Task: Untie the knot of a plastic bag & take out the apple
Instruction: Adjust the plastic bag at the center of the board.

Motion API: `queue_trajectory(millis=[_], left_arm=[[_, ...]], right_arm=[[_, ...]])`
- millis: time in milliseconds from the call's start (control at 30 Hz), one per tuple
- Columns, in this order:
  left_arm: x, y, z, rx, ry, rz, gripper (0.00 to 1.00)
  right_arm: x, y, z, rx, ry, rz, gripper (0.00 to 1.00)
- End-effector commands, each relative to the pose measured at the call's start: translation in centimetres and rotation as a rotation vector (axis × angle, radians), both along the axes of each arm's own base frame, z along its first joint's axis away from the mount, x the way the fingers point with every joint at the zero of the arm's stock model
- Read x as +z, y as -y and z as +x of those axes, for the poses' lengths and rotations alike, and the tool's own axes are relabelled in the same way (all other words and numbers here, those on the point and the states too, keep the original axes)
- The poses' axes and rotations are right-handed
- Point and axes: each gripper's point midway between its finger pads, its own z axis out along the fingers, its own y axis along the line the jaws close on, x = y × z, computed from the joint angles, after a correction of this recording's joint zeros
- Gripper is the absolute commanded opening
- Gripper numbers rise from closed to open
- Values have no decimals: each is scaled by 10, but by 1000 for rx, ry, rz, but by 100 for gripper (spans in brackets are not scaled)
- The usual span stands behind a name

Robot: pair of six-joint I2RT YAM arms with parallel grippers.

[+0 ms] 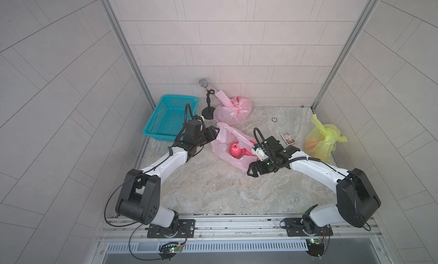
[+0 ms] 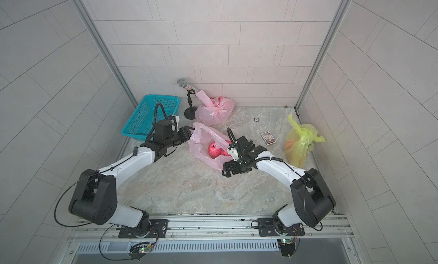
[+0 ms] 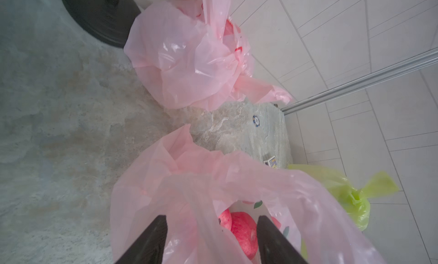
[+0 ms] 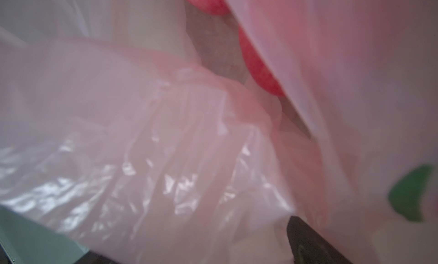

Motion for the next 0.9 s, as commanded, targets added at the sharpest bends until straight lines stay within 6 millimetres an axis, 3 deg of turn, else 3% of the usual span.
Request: queue_trajectory(millis=[0, 200, 400, 567, 633, 733, 800, 867], left_arm=[[2, -12, -16, -87, -70, 178, 62], [55, -53, -20, 63, 106, 305, 70], [94, -68, -26, 142, 218, 279, 74], [128, -78, -38, 202, 317, 239, 68], [144, -74, -44, 185, 368, 209, 57], [165, -53, -56, 98, 442, 160, 35], [177, -27, -67, 0, 492, 145, 24], [181, 3, -83, -115, 530, 155, 19]], right_arm=[[21, 1, -7, 33, 26, 3, 100], [46, -1, -7, 50, 59, 24, 100], [71, -7, -2, 77, 106, 44, 100], [86, -23, 11, 97, 147, 106, 87], [88, -31, 16, 112, 141, 131, 78], [90, -44, 26, 143, 132, 149, 65], [92, -52, 34, 160, 128, 160, 57], [92, -58, 43, 169, 126, 164, 49]])
